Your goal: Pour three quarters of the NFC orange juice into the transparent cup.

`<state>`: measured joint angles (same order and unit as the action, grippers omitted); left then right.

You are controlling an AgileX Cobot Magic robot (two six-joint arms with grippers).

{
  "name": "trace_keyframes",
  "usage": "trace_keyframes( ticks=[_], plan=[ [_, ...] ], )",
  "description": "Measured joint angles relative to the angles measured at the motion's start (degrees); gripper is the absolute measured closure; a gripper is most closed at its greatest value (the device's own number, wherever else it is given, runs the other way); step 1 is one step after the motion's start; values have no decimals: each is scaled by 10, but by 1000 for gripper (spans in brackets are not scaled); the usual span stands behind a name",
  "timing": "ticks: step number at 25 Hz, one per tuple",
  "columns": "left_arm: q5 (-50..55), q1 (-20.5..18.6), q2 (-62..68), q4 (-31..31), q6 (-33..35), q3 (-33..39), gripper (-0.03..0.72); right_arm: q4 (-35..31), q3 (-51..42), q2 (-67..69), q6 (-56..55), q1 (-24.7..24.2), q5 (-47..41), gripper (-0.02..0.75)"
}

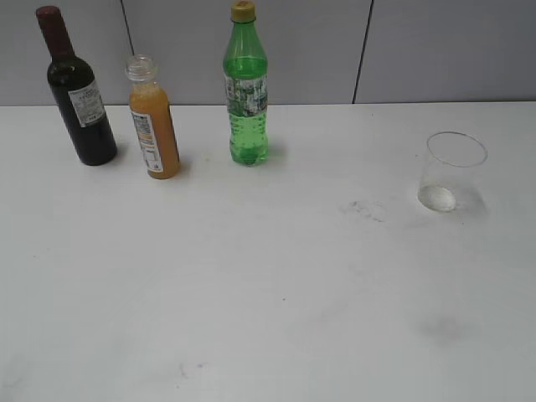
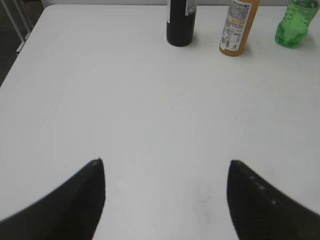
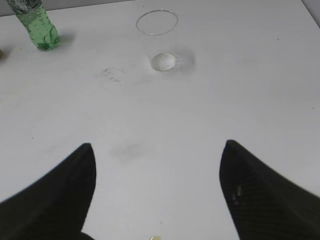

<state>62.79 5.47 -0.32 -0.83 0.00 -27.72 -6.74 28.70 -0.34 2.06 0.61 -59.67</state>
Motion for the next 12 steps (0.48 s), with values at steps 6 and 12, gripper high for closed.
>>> trace_keyframes(
  ticks=[6, 12],
  plan=[
    [0, 0, 0, 0, 0, 0, 104, 0, 0, 0, 0, 0, 0, 147],
    [0, 0, 0, 0, 0, 0, 104, 0, 0, 0, 0, 0, 0, 147]
  ],
)
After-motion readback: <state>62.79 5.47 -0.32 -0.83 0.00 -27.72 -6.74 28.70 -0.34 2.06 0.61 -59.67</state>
